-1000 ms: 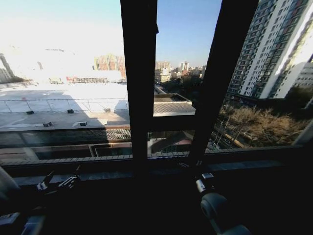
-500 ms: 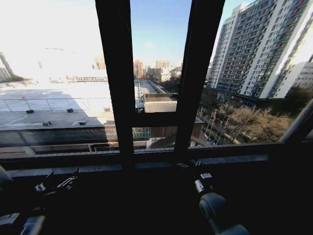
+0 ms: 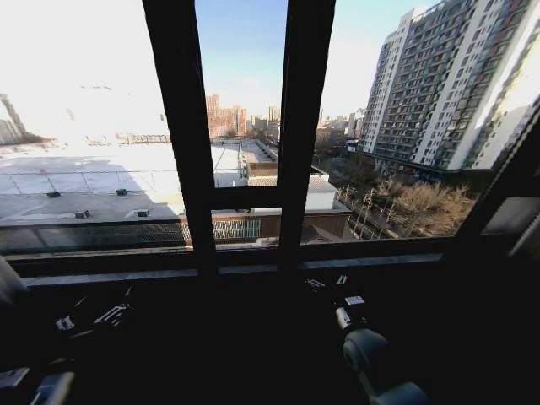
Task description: Open the curtains by pulling them apart, changing their state from closed to fully open.
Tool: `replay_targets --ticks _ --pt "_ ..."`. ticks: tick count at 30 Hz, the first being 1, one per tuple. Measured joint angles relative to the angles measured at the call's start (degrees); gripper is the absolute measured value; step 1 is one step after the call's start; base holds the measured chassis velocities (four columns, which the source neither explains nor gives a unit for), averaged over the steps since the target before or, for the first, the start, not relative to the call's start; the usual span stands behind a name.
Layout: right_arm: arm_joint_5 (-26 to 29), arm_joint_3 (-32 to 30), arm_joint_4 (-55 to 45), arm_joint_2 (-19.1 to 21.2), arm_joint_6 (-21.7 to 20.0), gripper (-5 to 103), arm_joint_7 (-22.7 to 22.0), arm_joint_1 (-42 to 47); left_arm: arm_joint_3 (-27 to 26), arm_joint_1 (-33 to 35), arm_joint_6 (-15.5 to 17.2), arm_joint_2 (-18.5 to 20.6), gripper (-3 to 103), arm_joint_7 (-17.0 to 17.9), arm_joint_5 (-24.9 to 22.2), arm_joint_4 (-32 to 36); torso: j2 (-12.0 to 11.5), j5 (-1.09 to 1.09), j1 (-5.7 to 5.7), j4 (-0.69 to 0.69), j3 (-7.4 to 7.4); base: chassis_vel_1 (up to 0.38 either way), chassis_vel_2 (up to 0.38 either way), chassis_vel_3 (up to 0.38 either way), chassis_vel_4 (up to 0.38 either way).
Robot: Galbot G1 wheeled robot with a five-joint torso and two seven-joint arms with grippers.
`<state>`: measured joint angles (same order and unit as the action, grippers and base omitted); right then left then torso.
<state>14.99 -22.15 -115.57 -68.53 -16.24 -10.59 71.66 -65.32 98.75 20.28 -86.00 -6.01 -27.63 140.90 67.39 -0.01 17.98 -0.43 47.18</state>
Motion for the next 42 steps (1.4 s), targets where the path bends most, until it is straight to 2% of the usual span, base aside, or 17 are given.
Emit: replay_targets --ticks 17,26,32,33,36,38,40,42 --pt "1.18 -0.36 0.01 0.32 0.24 100 0.00 1.06 -1.22 1.87 0.09 -0.94 100 0.00 0.28 1.72 0.01 0.01 0.01 -0.01 0.00 0.010 -0.359 0.004 0.367" --pt "0.88 -0.43 -0.67 0.05 0.45 100 -0.01 1.62 -1.73 2.06 -0.92 -0.81 100 -0.03 0.05 1.22 -0.01 0.04 0.02 -0.02 0.01 -0.144 -0.385 0.140 0.370" --pt "-0.37 -1.20 -0.44 0.24 2.16 100 0.28 2.01 -1.36 1.49 -1.19 -0.77 100 -0.09 0.05 0.77 -0.01 0.00 0.01 -0.03 0.00 -0.153 -0.375 0.170 0.396" --pt "-0.47 -1.23 -0.29 0.24 2.42 100 0.34 2.04 -1.36 1.49 -1.26 -0.78 100 -0.11 0.05 0.77 0.00 0.08 -0.01 -0.03 0.00 -0.026 -0.258 -0.011 0.158" --pt "-0.54 -1.21 0.19 0.23 2.91 100 0.36 1.83 -1.36 1.47 -1.33 -0.78 100 -0.14 0.05 0.70 0.01 0.09 -0.02 -0.03 -0.01 0.063 -0.113 -0.016 0.123" --pt "-0.60 -1.09 0.65 0.17 3.25 100 0.36 1.47 -1.39 1.38 -1.40 -0.85 100 -0.15 0.06 0.51 0.01 0.05 -0.02 -0.02 0.00 0.038 -0.063 -0.011 0.036" --pt "-0.63 -0.82 1.06 0.10 3.48 100 0.37 1.08 -1.51 1.39 -1.49 -1.13 100 -0.09 0.12 0.19 -0.01 -0.09 0.02 0.02 0.01 0.002 0.041 -0.003 -0.021" --pt "-0.70 -0.73 1.16 0.09 3.49 100 0.38 1.03 -1.56 1.48 -1.60 -1.25 100 -0.09 0.13 0.12 -0.01 -0.07 0.03 0.01 0.01 0.019 0.082 -0.026 -0.087"
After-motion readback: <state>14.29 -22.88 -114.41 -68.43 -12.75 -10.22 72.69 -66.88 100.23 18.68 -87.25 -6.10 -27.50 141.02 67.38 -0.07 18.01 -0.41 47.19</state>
